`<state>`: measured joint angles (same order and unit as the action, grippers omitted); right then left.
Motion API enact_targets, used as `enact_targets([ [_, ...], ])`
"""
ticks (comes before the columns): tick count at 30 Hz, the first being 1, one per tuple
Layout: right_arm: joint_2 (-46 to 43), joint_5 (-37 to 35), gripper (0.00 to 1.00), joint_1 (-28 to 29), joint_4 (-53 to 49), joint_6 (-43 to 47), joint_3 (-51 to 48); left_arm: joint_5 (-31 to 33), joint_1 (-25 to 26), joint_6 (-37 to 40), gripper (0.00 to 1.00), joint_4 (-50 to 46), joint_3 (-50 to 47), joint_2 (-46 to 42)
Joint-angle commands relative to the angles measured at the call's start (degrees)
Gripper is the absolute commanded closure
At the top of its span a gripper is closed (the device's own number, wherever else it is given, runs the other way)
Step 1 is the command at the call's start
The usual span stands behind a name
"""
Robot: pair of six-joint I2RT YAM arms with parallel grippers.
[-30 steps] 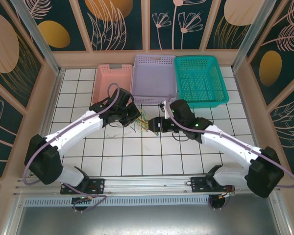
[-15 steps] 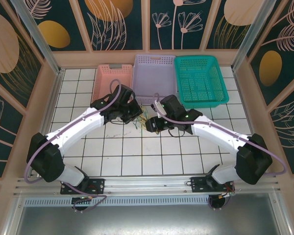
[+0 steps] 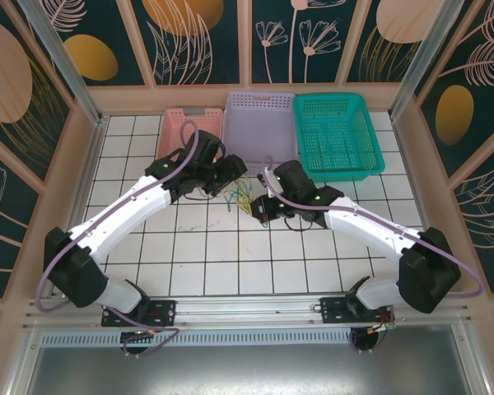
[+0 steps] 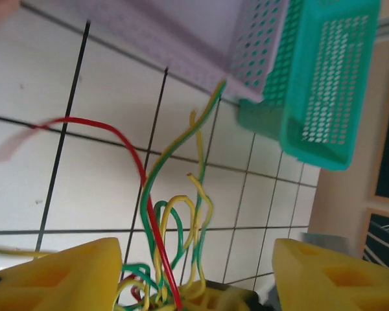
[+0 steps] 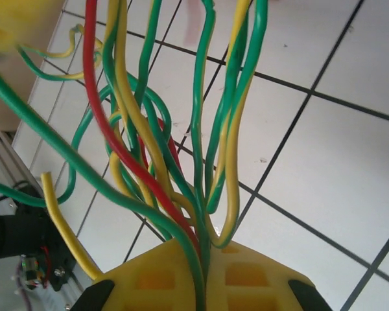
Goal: Untangle the cables
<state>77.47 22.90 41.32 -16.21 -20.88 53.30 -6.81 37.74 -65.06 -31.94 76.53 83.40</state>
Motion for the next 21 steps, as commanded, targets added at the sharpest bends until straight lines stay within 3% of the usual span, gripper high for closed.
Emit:
enact_targets([
  [1,-4.5,6.3,1.0,-3.5,5.7,-5.0,-3.0,5.6,-0.1,2.2,0.35,-3.6,1.5,-6.0],
  [4,-6.5,12.0,1.0,-7.2,9.1,-9.3,-4.7,3.3,0.0,3.7,0.39,-1.2,-2.4,-9.7],
  [7,-7.3,16.6,1.0,-9.6,12.2,-13.5,-5.7,-6.4,-0.1,4.4,0.51,9.0,-10.5,-12.4],
  [10,-7.2,20.7,1.0,-12.3,14.6,-17.6,-5.5,-17.0,-0.1,2.0,0.54,22.8,-19.4,-12.9],
  [14,-6.7,25.0,1.0,-13.8,17.0,-22.1,-4.6,-20.9,-0.1,2.6,0.49,29.5,-22.1,-10.6],
  [21,-4.4,28.4,1.0,-13.5,14.8,-25.4,-1.9,-22.0,-0.1,2.6,0.4,37.2,-22.0,-7.0],
])
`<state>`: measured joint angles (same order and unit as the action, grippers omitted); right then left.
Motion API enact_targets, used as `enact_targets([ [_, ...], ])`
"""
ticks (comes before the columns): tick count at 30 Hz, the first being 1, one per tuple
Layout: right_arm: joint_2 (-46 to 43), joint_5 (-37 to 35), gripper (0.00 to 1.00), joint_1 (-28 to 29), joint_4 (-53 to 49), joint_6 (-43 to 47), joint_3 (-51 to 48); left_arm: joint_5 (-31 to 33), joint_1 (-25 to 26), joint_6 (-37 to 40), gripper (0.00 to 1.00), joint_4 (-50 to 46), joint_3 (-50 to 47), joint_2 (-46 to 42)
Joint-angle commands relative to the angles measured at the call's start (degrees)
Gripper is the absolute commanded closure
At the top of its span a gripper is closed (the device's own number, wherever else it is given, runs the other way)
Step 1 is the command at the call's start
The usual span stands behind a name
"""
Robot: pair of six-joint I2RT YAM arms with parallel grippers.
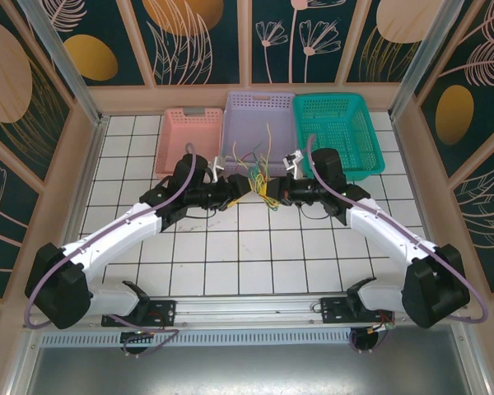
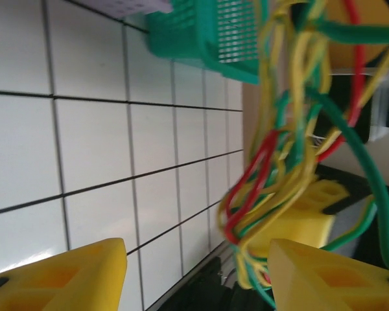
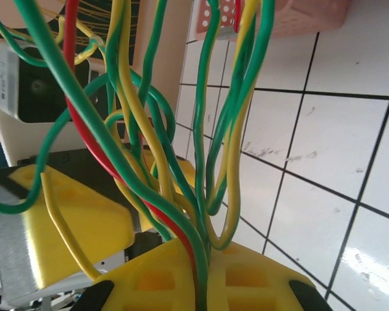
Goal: Untangle the cables
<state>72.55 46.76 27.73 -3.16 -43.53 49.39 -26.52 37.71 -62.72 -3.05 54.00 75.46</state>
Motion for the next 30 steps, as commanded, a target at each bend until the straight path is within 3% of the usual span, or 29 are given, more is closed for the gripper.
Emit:
enact_targets([
  [1,0.7,5.0,1.0,0.1,1.9,-3.8,2.0,-2.6,0.0,-0.3,0.4,9.9,0.2,1.3],
  [7,0.1,5.6,1.0,0.4,5.1,-7.4,1.1,-3.8,-0.1,-2.0,0.42,14.6,-0.1,3.3],
  [12,-0.9,6.2,1.0,0.6,9.3,-10.9,0.2,-3.9,0.0,-1.5,0.59,15.3,0.0,4.7],
  [15,-1.1,6.7,1.0,1.0,11.0,-11.9,-0.2,-3.1,0.0,-1.8,0.63,15.6,0.2,5.6],
  [22,-1.6,6.1,1.0,1.2,12.1,-12.5,-1.0,1.3,0.0,-6.5,1.0,21.6,-1.9,5.8],
  [27,-3.2,4.5,1.0,0.6,10.6,-11.7,-1.6,6.1,-0.1,-6.6,1.0,19.2,-4.2,2.3],
  [30,-4.1,3.7,0.84,0.1,10.2,-11.8,-2.3,6.4,0.0,-7.1,1.0,18.9,-5.6,0.9],
])
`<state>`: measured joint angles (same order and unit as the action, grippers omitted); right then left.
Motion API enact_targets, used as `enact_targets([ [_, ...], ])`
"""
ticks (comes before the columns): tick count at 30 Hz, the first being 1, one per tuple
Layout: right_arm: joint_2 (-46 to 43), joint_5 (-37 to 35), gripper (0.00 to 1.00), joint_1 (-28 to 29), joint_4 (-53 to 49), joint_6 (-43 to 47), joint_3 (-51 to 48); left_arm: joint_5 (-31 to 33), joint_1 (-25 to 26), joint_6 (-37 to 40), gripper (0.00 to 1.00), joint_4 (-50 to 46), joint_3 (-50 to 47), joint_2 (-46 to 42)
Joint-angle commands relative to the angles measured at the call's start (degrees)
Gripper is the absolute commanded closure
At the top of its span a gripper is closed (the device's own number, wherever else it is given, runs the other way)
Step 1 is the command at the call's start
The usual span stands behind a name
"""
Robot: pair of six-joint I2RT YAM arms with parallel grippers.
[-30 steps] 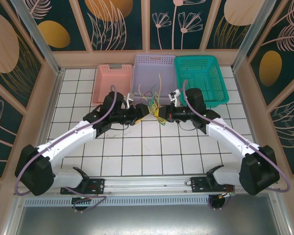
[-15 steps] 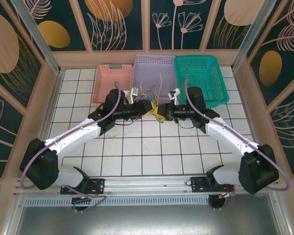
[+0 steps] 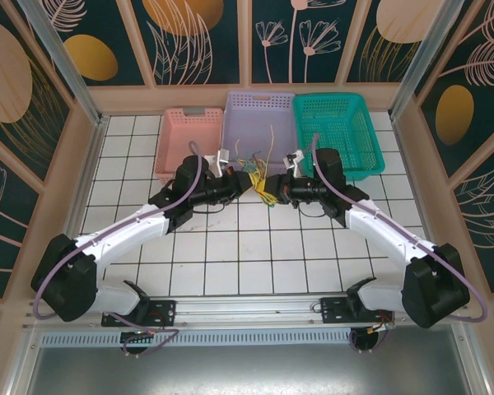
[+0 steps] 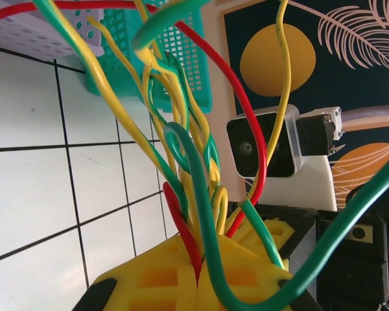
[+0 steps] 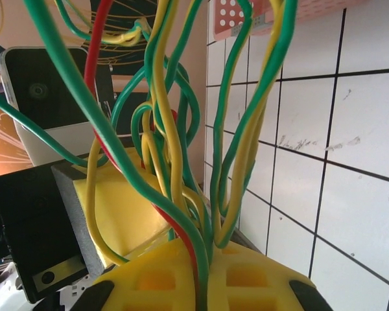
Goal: Untangle the cables
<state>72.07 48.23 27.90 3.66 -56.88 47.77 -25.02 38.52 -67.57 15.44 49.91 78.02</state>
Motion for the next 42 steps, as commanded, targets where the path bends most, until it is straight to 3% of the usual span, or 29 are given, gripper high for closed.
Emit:
enact_targets([
  [1,-3.8,1.8,0.77,-0.2,3.2,1.5,-0.8,4.8,-0.8,-2.3,1.0,0.5,-1.9,-2.0],
  [5,-4.3,1.3,0.66,-0.6,4.0,1.0,-1.2,3.9,-0.8,-2.3,1.0,0.9,-2.5,-2.6],
  [10,-3.3,1.3,0.67,-0.5,4.1,0.8,-1.2,2.6,-0.9,-2.2,1.0,1.3,-2.2,-2.4],
  [15,-2.4,1.1,0.58,-0.2,3.0,1.4,-1.3,1.7,-0.9,-1.6,1.0,1.2,-1.4,-2.2],
  [20,0.0,0.9,0.59,0.4,2.6,2.1,0.2,0.6,-0.8,-1.2,1.0,2.0,-1.0,-1.7],
  [30,3.0,-0.6,0.81,0.9,5.0,1.1,1.5,-1.4,-0.7,0.3,1.0,2.0,-0.2,-1.6],
  [36,3.6,-1.4,1.0,0.8,4.1,1.6,1.9,0.2,-0.7,1.2,1.0,0.8,0.0,-2.5],
  [42,-1.5,-10.9,1.0,-0.6,2.8,1.5,-0.7,3.6,-0.8,1.9,1.0,-1.5,-1.0,-5.5],
])
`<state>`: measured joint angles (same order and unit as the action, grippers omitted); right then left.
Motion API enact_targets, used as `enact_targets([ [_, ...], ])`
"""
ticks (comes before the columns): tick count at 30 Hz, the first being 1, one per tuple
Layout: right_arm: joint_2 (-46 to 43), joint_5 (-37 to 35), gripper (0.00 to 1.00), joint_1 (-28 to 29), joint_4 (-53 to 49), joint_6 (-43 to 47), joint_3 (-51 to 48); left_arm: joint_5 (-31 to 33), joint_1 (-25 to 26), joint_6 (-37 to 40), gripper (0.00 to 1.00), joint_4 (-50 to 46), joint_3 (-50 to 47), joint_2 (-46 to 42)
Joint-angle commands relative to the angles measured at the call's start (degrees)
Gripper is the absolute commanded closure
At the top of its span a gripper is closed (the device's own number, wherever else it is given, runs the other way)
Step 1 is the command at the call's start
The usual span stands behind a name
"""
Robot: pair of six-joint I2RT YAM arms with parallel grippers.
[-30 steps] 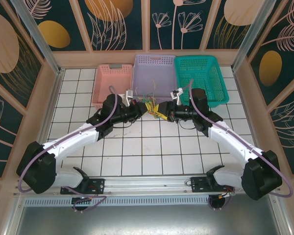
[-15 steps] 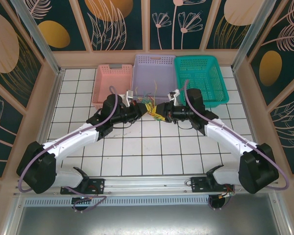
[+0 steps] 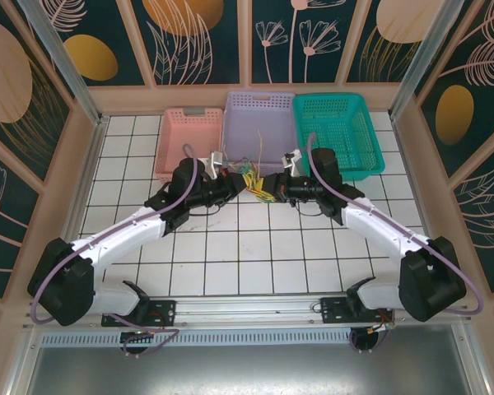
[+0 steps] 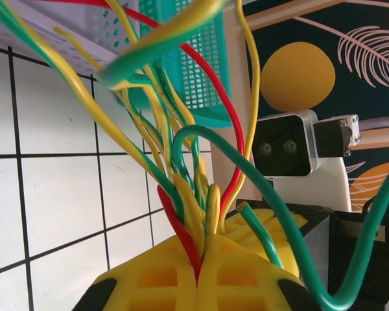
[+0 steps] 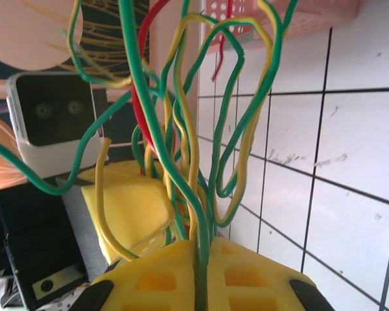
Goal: Untangle the cables
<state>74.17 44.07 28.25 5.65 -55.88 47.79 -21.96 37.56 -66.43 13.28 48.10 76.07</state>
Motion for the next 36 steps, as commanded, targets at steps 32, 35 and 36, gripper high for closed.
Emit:
enact_targets([
  [32,-25.9,-44.7,1.0,-0.5,-16.5,-3.1,-8.7,10.6,0.2,4.1,1.0,-22.5,0.3,-6.7],
  [35,-25.1,-43.6,1.0,-0.1,-15.6,-3.2,-9.1,7.1,0.2,7.7,1.0,-23.6,2.3,-3.7],
  [36,-24.6,-43.8,1.0,0.6,-16.0,-3.4,-8.9,5.3,0.2,8.9,1.0,-23.6,2.9,-2.4],
])
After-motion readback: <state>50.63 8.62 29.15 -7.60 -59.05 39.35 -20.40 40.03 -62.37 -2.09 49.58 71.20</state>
